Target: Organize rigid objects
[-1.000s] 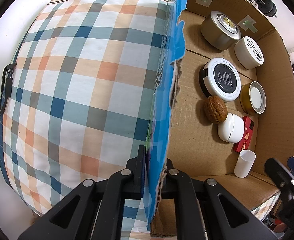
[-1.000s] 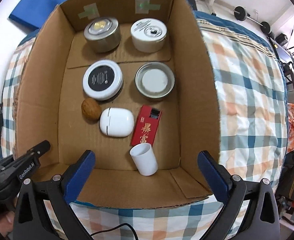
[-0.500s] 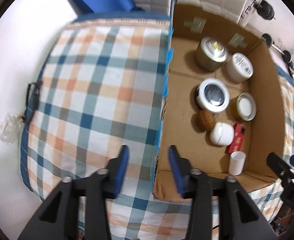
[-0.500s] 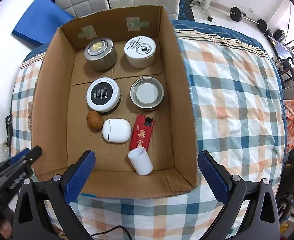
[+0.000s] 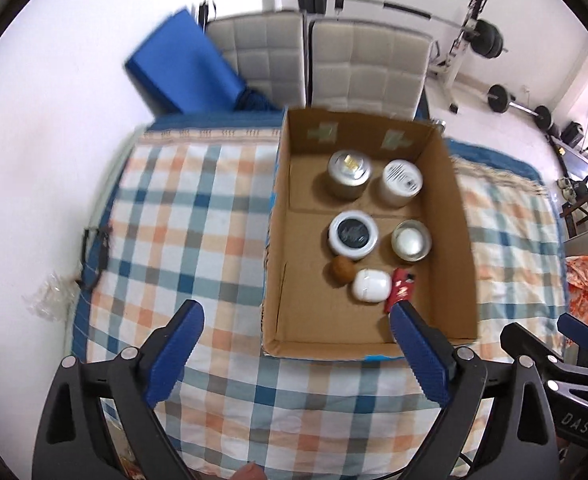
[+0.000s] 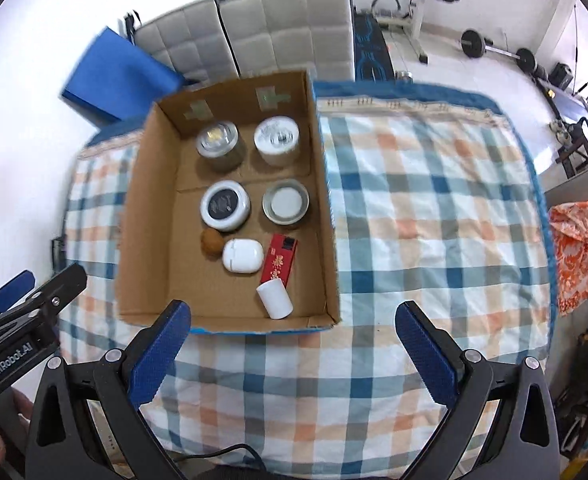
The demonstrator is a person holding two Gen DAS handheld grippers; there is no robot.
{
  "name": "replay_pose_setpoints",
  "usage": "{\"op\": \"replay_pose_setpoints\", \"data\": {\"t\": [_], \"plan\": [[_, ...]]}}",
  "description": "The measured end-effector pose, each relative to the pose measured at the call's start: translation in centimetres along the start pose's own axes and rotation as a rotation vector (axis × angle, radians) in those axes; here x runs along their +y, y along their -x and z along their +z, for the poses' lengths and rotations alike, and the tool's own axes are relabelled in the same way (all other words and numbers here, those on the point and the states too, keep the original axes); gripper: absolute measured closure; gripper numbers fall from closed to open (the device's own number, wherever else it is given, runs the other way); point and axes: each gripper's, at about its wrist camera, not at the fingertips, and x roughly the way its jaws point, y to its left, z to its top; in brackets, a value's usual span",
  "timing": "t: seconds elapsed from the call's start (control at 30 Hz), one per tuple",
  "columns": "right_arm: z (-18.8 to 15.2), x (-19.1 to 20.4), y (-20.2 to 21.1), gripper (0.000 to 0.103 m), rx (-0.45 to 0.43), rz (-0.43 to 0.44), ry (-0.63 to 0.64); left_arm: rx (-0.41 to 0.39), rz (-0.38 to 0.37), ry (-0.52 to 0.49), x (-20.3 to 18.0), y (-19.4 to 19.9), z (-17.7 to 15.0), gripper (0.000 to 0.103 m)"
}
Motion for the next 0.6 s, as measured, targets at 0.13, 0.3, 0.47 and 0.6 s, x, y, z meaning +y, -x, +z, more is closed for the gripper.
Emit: {"op": "replay_pose_setpoints", "data": {"t": [0.13,0.3,0.47,0.6], "plan": [[-0.4,-0.8,4.8,0.000,-0.049,0.026,-0.002,-0.053,-0.009,-0.013,-0.9,4.3,0.1,0.008],[-0.7,-1.7,10.5,0.000,-0.106,0.065,0.002,-0.098,-0.022,-0.006,-1.3,8.8,0.0,0.008],[-0.9,-2.5,14.7,0.000,-0.140,0.070,0.007,-0.131,-0.037,-0.005,-1.9,12.2,-0.5,0.008],[-1.1,-3.0,17.2,0.000,-0.177,0.061,0.012,-0.158,-0.028,-0.014,-2.2,14.2,-0.9,0.008]]}}
